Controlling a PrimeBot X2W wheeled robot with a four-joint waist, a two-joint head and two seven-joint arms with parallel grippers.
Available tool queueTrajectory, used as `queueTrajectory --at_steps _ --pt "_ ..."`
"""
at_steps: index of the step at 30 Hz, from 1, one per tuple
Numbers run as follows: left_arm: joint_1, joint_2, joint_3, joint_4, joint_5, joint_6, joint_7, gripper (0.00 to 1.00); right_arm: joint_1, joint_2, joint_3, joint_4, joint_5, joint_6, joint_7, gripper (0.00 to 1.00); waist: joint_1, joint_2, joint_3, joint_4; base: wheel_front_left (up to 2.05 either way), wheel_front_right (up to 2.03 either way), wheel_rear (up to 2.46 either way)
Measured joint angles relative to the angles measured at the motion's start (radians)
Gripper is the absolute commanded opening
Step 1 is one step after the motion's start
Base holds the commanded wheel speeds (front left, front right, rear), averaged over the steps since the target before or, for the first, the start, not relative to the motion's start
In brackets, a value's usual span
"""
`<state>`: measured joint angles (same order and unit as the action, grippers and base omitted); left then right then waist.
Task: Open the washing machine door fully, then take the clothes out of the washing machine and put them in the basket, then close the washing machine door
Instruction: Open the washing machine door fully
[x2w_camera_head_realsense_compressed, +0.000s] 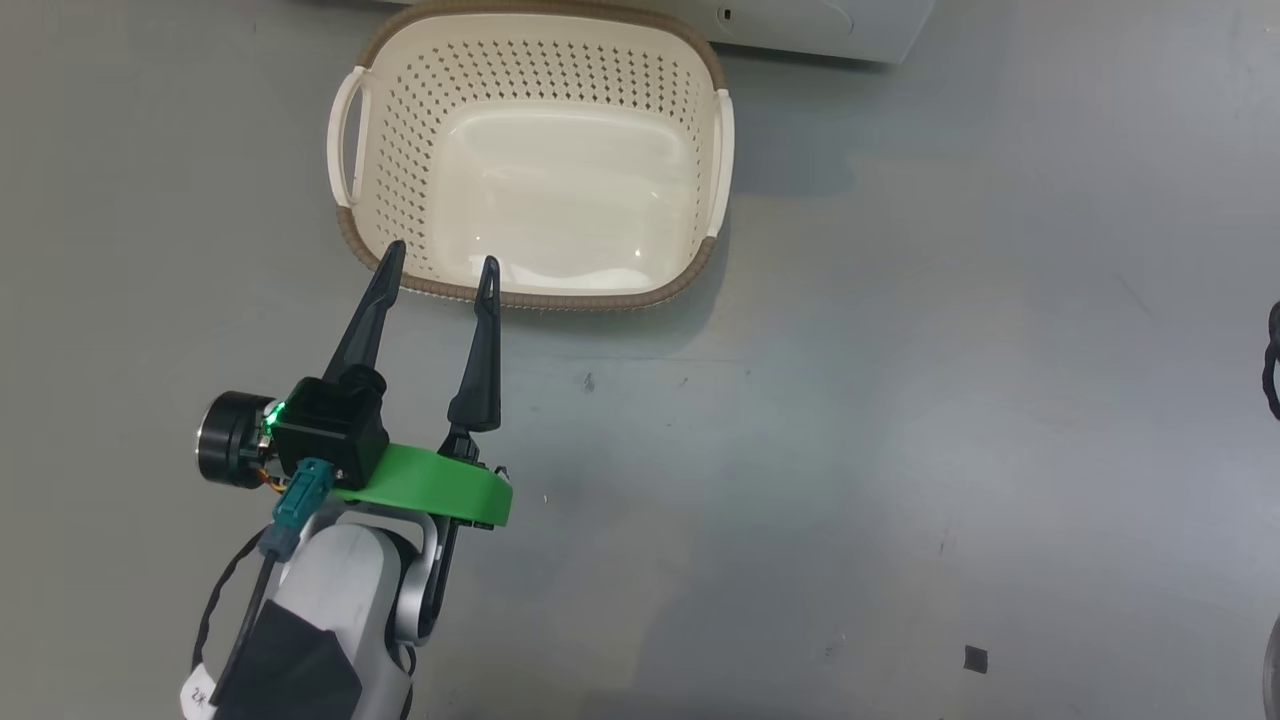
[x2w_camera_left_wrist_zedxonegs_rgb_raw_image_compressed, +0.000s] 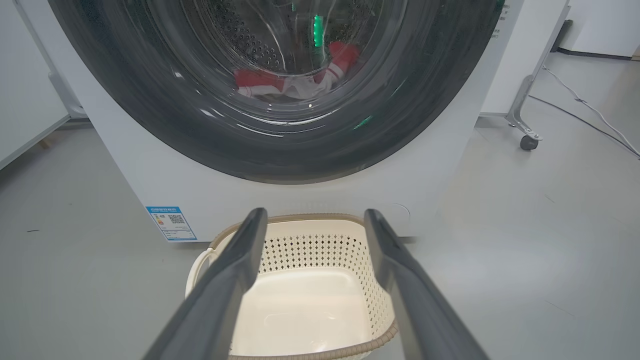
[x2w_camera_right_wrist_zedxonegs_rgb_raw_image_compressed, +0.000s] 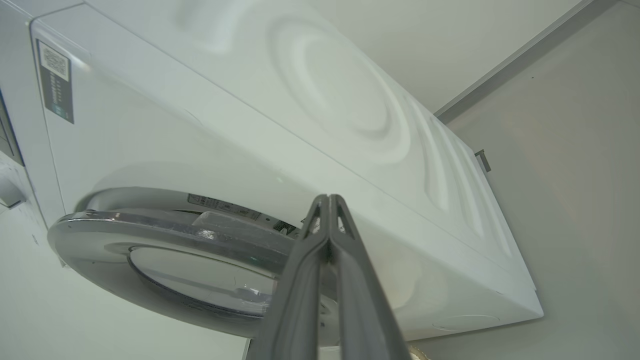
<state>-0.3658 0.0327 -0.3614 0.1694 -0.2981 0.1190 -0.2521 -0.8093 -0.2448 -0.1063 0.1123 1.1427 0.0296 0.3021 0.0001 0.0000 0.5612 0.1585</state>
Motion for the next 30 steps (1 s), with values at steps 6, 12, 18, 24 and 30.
queueTrajectory --at_steps 6,12,18,24,30 --pt "-0.026 0.000 -0.008 -0.005 -0.012 0.000 0.000 1.00 -0.099 0.001 0.032 0.023 0.050 -0.048 0.104 0.00 0.0000 0.0000 0.043 0.031 0.00 0.00 0.00" --pt "-0.031 0.000 -0.016 0.007 -0.018 0.000 0.000 1.00 -0.195 0.020 0.075 0.063 0.095 -0.105 0.201 0.00 0.0000 0.0000 0.082 0.051 0.00 0.00 0.00" --pt "-0.056 -0.001 -0.039 0.007 -0.019 0.000 0.000 1.00 -0.286 0.035 0.081 0.088 0.117 -0.130 0.250 0.00 0.0000 0.0000 0.115 0.071 0.00 0.00 0.00" --pt "-0.071 -0.003 -0.053 0.004 -0.030 0.000 0.000 1.00 -0.336 0.033 0.098 0.113 0.116 -0.138 0.283 0.00 0.0000 0.0000 0.138 0.089 0.00 0.00 0.00" --pt "-0.083 -0.004 -0.067 0.001 -0.040 0.000 0.000 1.00 -0.393 0.016 0.105 0.140 0.110 -0.147 0.305 0.00 0.0000 0.0000 0.161 0.112 0.00 0.00 0.00"
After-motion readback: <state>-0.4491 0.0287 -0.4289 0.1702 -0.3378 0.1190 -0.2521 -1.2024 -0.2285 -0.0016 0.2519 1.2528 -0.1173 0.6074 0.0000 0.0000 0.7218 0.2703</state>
